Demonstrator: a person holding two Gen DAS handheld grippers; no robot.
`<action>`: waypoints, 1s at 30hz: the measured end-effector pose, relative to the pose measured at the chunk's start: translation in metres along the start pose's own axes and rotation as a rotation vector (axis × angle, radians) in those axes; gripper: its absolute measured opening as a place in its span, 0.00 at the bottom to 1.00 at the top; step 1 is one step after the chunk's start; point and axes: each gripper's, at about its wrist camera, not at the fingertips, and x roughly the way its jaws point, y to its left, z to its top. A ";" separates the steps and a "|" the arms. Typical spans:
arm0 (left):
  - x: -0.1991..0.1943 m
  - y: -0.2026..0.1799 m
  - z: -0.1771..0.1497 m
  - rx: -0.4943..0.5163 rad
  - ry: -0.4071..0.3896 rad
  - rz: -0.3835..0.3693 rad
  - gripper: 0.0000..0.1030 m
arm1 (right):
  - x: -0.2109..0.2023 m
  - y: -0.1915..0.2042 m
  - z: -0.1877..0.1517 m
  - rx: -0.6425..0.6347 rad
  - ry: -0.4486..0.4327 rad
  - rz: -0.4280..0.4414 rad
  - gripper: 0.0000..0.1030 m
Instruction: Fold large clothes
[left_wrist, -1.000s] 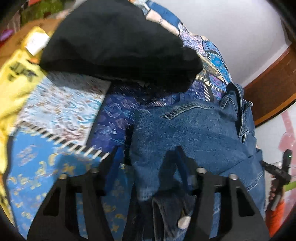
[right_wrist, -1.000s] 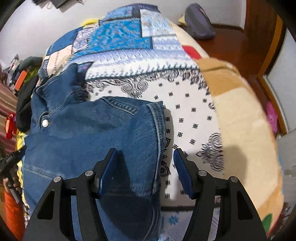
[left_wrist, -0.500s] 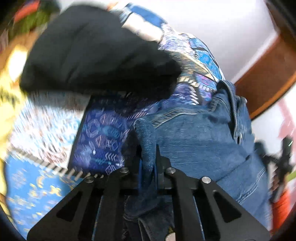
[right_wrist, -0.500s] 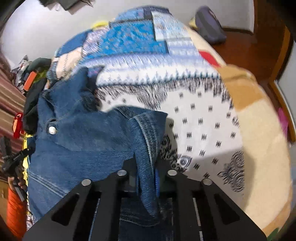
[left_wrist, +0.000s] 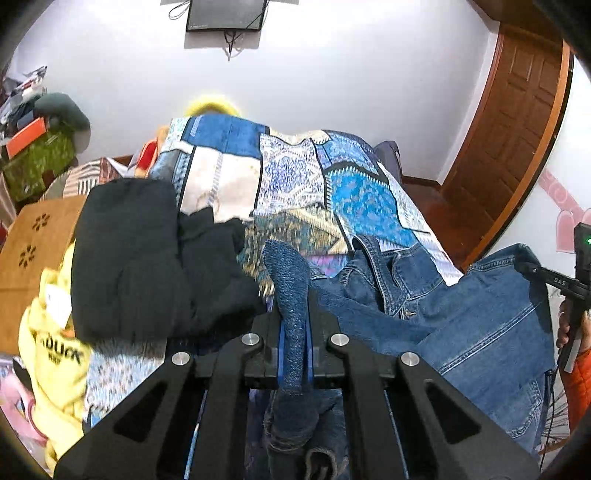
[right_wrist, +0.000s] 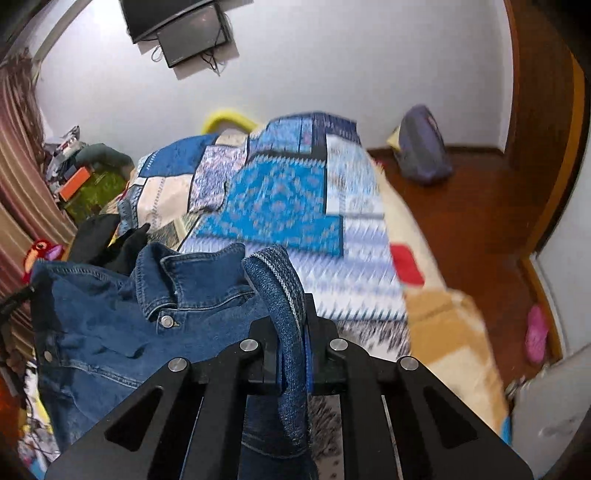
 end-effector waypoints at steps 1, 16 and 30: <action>0.007 0.001 0.006 -0.013 0.007 0.011 0.07 | 0.002 0.000 0.006 0.000 -0.004 -0.002 0.07; 0.097 0.032 0.002 -0.022 0.091 0.160 0.07 | 0.083 -0.028 0.018 0.002 0.110 -0.120 0.07; 0.080 0.028 -0.012 0.018 0.126 0.206 0.25 | 0.064 -0.031 -0.006 -0.056 0.199 -0.277 0.15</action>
